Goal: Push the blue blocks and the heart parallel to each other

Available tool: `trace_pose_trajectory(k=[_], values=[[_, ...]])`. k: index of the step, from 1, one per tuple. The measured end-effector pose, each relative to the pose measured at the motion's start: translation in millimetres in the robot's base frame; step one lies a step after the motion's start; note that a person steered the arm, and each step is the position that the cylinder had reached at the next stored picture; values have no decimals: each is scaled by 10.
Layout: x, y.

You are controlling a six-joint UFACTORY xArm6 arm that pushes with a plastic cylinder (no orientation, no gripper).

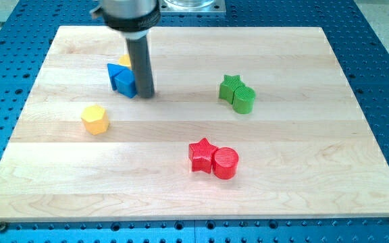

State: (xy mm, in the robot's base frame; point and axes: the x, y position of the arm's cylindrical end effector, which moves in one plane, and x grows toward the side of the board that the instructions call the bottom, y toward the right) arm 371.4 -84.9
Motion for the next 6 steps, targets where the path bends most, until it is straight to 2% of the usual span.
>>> trace_pose_trajectory(k=[1,2,3,4,5,6], values=[[-177,-406],[-181,-978],[-398,-1018],[-732,-806],[-730,-453],[-434,-388]])
